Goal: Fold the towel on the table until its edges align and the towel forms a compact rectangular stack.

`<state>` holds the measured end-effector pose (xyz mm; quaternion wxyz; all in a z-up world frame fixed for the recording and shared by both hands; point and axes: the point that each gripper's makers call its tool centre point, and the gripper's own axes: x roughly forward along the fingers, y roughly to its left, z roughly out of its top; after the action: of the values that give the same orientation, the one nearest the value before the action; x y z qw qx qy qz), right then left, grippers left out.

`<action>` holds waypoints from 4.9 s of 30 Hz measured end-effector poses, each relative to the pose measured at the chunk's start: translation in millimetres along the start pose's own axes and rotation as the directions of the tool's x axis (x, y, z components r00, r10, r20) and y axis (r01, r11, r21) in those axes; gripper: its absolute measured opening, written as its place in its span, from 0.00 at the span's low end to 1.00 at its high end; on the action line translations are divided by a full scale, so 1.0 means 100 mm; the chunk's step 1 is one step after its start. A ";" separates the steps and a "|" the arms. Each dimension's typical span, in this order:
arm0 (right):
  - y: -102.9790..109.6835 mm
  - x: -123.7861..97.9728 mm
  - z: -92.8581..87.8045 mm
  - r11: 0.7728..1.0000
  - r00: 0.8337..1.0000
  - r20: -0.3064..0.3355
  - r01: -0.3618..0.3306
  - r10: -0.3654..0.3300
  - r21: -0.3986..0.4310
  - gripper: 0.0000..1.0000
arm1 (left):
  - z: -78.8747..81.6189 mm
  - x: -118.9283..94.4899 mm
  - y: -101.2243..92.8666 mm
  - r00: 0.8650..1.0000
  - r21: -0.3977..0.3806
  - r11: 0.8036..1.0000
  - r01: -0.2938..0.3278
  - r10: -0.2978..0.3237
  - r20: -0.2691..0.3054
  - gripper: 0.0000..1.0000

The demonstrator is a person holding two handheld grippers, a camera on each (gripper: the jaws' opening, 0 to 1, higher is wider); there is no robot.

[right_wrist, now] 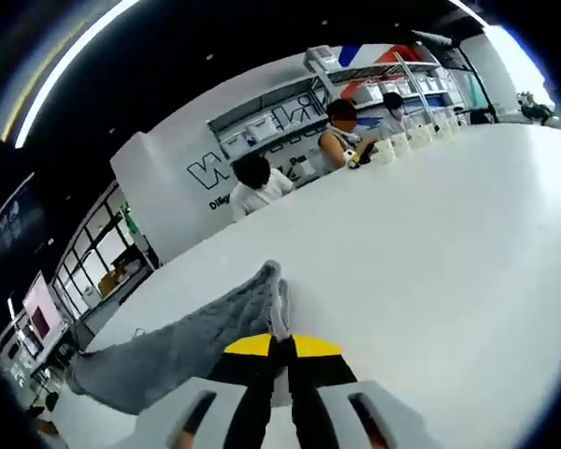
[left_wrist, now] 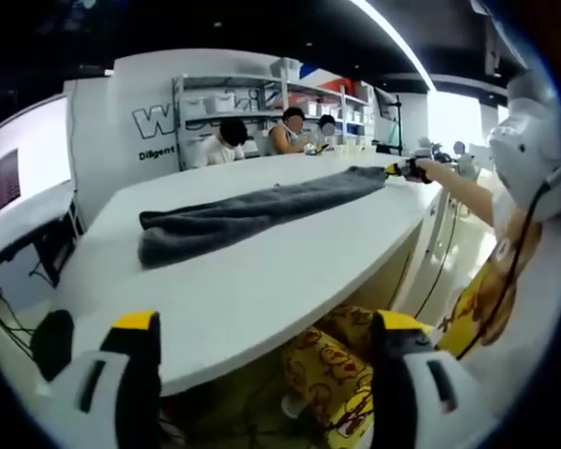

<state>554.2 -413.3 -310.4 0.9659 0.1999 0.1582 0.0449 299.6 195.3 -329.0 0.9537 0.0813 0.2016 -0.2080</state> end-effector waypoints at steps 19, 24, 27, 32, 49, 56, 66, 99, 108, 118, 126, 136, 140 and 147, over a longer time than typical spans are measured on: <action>2.56 0.29 0.01 0.865 0.936 -0.153 -0.351 0.316 -0.360 0.05 | -0.03 0.00 0.24 1.000 -0.003 1.000 -0.008 0.008 0.027 0.98; 3.18 0.42 -0.32 0.813 0.896 -0.235 -0.441 0.376 -0.381 0.05 | -0.07 -0.04 0.35 0.999 -0.009 1.000 -0.012 0.013 0.037 0.98; 3.48 0.46 -0.50 0.787 0.869 -0.279 -0.490 0.408 -0.375 0.05 | -0.09 -0.04 0.38 0.999 -0.010 1.000 -0.006 0.006 0.039 0.98; 3.99 0.48 -0.72 0.742 0.824 -0.323 -0.562 0.466 -0.366 0.05 | -0.11 -0.04 0.39 0.999 -0.008 1.000 0.015 -0.015 0.045 0.98; 5.51 0.51 -0.92 0.618 0.725 -0.320 -0.688 0.610 -0.379 0.04 | -0.14 0.01 0.33 0.996 -0.005 0.997 0.075 -0.075 0.055 0.98; 6.15 0.54 -1.27 0.538 0.669 -0.373 -0.741 0.643 -0.402 0.04 | -0.21 -0.02 0.32 0.996 -0.024 0.997 0.075 -0.074 0.054 0.97; 6.49 0.54 -2.22 0.441 0.599 -0.559 -0.801 0.574 -0.405 0.04 | -0.28 -0.08 0.36 0.997 -0.046 0.997 0.056 -0.054 0.046 0.97; 6.22 -0.13 -2.41 0.320 0.519 -0.553 -0.849 0.651 -0.421 0.24 | -0.10 0.01 0.24 0.998 -0.006 0.998 0.059 -0.059 0.033 0.98; 4.70 -0.68 -1.78 0.358 0.600 -0.558 -0.796 0.573 -0.489 0.30 | -0.02 0.05 0.18 0.996 0.030 0.996 0.082 -0.083 0.017 0.98; 3.06 -1.16 -1.53 0.536 0.681 -0.572 -0.724 0.457 -0.434 0.61 | 0.11 0.12 0.15 0.995 0.049 0.994 0.097 -0.097 -0.001 0.99; 2.43 -1.33 -1.71 0.559 0.708 -0.600 -0.687 0.372 -0.464 0.85 | 0.09 0.08 0.08 0.994 0.048 0.994 0.099 -0.098 -0.041 0.99; 2.27 -1.36 -1.78 0.570 0.692 -0.615 -0.698 0.378 -0.434 0.94 | 0.03 -0.06 0.19 0.995 0.037 0.999 0.029 -0.026 -0.092 0.99; 2.23 -1.35 -1.85 0.559 0.683 -0.644 -0.700 0.344 -0.444 1.00 | 0.09 -0.09 0.23 0.997 0.036 0.999 0.007 -0.005 -0.076 0.99; 2.26 -1.33 -1.86 0.571 0.658 -0.654 -0.718 0.373 -0.397 1.00 | 0.09 -0.08 0.25 0.997 0.034 0.999 -0.003 0.006 -0.079 0.99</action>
<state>363.0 -156.6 -343.6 0.8296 -0.1128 0.3056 0.4535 306.6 218.6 -316.0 0.9440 0.1058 0.2353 -0.2058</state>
